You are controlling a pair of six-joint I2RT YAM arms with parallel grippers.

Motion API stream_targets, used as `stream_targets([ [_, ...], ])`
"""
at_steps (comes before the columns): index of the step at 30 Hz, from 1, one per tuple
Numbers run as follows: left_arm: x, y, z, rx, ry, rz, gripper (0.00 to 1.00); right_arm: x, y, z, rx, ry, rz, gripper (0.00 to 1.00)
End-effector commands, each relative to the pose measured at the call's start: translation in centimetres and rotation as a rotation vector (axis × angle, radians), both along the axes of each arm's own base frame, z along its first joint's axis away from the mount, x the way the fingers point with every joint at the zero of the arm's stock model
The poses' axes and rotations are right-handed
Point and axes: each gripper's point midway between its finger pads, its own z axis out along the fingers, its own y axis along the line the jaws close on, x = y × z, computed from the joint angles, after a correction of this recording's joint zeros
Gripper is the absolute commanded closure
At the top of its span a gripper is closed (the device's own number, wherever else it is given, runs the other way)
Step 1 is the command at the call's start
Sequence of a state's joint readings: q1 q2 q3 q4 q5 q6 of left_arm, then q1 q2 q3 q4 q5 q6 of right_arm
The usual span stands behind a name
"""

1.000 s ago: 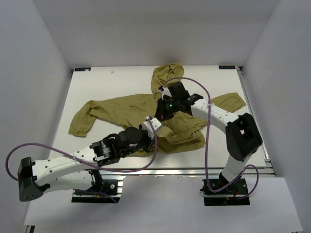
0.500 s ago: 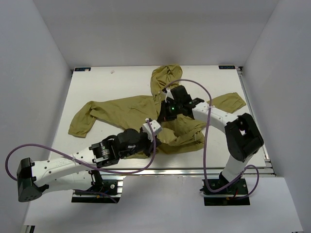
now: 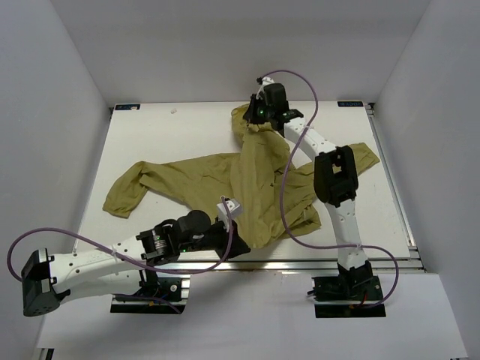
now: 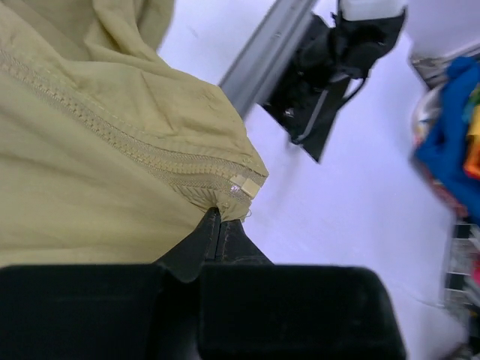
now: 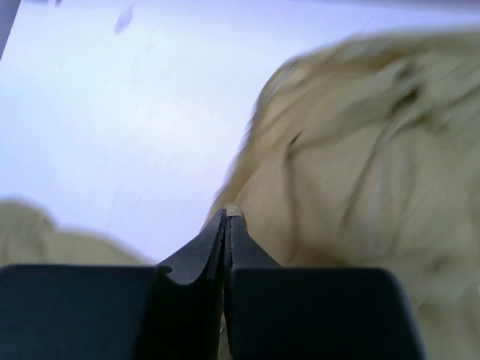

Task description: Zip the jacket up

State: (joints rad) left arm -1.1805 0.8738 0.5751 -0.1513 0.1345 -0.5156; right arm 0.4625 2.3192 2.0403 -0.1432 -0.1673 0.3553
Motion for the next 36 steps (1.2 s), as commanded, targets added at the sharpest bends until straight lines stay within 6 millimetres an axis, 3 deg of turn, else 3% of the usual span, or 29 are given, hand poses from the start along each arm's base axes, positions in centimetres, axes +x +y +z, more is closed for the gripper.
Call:
stream_targets([
  [1,-3.2,-0.5,1.1,-0.108,0.144,-0.092,1.00,7.1,-1.9,5.4,0.065,-0.272,-0.132,1.00],
  [3,-3.6,-0.7,1.2,-0.132,0.166,-0.099,1.00,8.7,-1.8,8.2,0.111,-0.391,-0.148,1.00],
  [5,-3.9,-0.5,0.5,-0.129,0.187,-0.101,1.00,9.6,-1.7,7.9,0.111,-0.432,-0.152,1.00],
  [9,-4.2,-0.4,-0.1,-0.113,0.209,-0.108,1.00,10.9,-1.6,9.8,0.105,-0.534,-0.162,1.00],
  [11,-4.2,-0.2,-0.6,-0.092,0.224,-0.098,1.00,10.5,-0.9,10.2,0.123,-0.539,-0.126,1.00],
  [12,-4.1,-0.2,-0.7,-0.084,0.226,-0.088,1.00,9.4,0.1,8.6,0.125,-0.509,-0.058,1.00],
  [13,-4.1,-0.1,-1.0,-0.072,0.231,-0.080,0.98,8.2,0.8,10.4,0.144,-0.534,-0.028,1.00],
  [14,-4.0,0.1,-1.3,-0.052,0.237,-0.073,0.83,7.4,1.1,10.4,0.144,-0.525,-0.006,1.00],
  [15,-4.0,0.2,-1.5,-0.039,0.240,-0.068,0.50,6.2,1.9,10.1,0.133,-0.525,0.056,1.00],
  [16,-3.9,0.2,-1.9,-0.023,0.245,-0.061,0.43,4.6,2.2,10.1,0.126,-0.508,0.081,0.73],
  [17,-4.0,0.4,-2.2,-0.003,0.251,-0.058,0.36,3.6,2.4,10.1,0.120,-0.497,0.103,0.56],
  [18,-4.0,0.5,-2.2,0.003,0.252,-0.056,0.14,2.8,2.3,10.1,0.110,-0.491,0.115,0.20],
  [19,-3.7,0.6,-2.7,0.019,0.251,-0.039,0.06,1.5,1.9,10.8,0.111,-0.481,0.122,0.11],
  [21,-3.5,0.7,-2.5,0.036,0.250,-0.024,0.02,0.0,1.4,11.6,0.108,-0.461,0.140,0.11],
  [22,-3.1,0.8,-2.3,0.047,0.240,-0.006,0.02,-1.1,0.8,13.6,0.112,-0.462,0.131,0.11],
  [23,-2.0,0.9,-2.1,0.054,0.218,0.058,0.02,-1.6,0.2,14.2,0.108,-0.441,0.111,0.11],
  [24,-1.2,1.2,-1.2,0.069,0.200,0.104,0.02,-2.0,-1.0,13.6,0.075,-0.384,0.057,0.11],
  [25,-0.2,1.6,-0.9,0.080,0.196,0.174,0.02,-2.9,-2.2,15.8,0.074,-0.391,0.025,0.11],
  [26,2.0,3.0,-1.3,0.134,0.146,0.308,0.02,-3.5,-3.9,14.2,0.023,-0.318,-0.043,0.11],
  [27,3.1,3.6,-1.0,0.152,0.124,0.375,0.02,-4.6,-6.0,15.9,0.016,-0.315,-0.097,0.11],
  [28,4.4,3.8,0.8,0.134,0.105,0.442,0.02,-5.2,-7.5,15.7,0.027,-0.268,-0.156,0.11],
  [29,6.6,5.5,0.5,0.183,0.076,0.574,0.02,-6.2,-9.3,13.0,-0.008,-0.201,-0.209,0.11],
  [30,7.9,6.2,1.0,0.192,0.069,0.642,0.02,-7.6,-12.1,14.6,0.004,-0.200,-0.264,0.11],
  [31,10.7,7.8,2.5,0.177,0.072,0.762,0.02,-8.5,-13.7,14.0,0.010,-0.173,-0.306,0.11],
  [32,12.6,9.2,2.3,0.202,0.077,0.842,0.02,-10.2,-15.4,10.3,-0.012,-0.093,-0.343,0.11],
  [33,13.9,9.8,2.8,0.184,0.097,0.863,0.02,-11.7,-17.8,11.9,0.006,-0.123,-0.390,0.11],
  [34,17.1,12.7,2.9,0.177,0.093,0.963,0.02,-12.9,-19.1,10.8,-0.004,-0.096,-0.424,0.11],
  [35,19.0,13.5,3.7,0.122,0.089,0.991,0.02,-14.1,-20.5,9.7,-0.018,-0.061,-0.463,0.11],
  [36,20.0,13.7,2.8,0.130,0.147,0.973,0.02,-15.9,-22.2,8.3,-0.036,-0.024,-0.501,0.11],
])
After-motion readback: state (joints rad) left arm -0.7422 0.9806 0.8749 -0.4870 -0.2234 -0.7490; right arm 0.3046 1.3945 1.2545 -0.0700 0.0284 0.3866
